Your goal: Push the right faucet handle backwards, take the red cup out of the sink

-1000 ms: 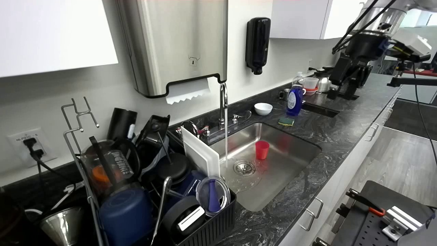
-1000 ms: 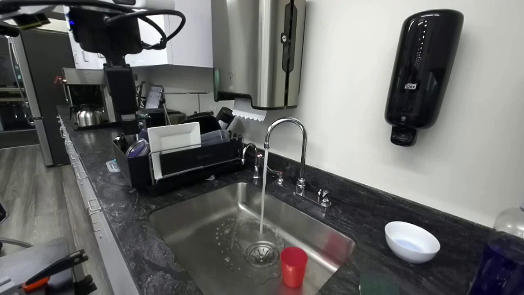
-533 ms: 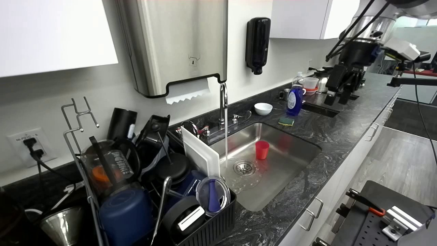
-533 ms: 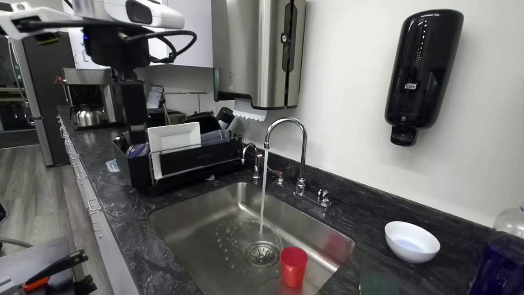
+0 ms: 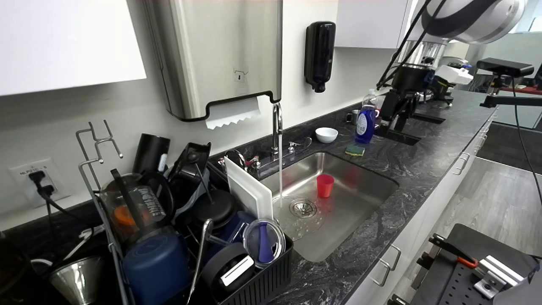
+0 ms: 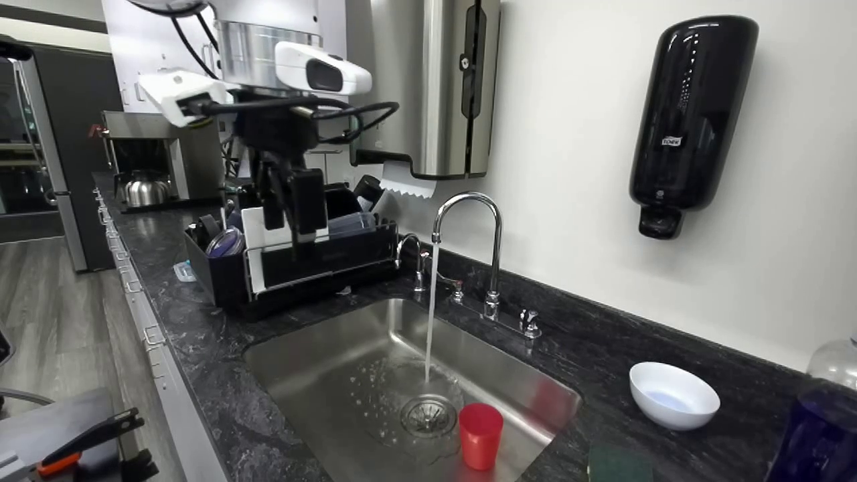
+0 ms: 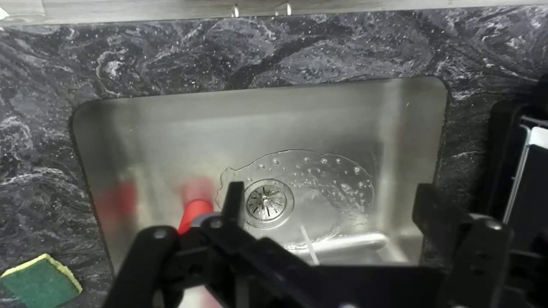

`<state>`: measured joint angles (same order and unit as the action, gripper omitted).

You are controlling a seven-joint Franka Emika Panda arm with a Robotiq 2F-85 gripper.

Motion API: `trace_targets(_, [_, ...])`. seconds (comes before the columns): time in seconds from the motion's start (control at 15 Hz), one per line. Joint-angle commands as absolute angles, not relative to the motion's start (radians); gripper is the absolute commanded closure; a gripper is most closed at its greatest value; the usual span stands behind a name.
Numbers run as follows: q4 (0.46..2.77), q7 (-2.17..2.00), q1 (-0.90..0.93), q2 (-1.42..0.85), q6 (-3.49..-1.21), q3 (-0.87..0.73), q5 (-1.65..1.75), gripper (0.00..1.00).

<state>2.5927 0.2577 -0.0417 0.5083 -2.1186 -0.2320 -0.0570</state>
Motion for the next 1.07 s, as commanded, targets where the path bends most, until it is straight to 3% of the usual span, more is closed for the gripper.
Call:
trace_targets(0.0, [2.497, 0.380, -0.036, 0.356, -2.160, -0.275, -0.096, 0.00])
trace_targets(0.4, [2.308, 0.683, -0.044, 0.117, -2.131, -0.322, -0.233, 0.00])
trace_targets(1.0, [2.075, 0.832, -0.133, -0.114, -2.088, -0.238, -0.250, 0.00])
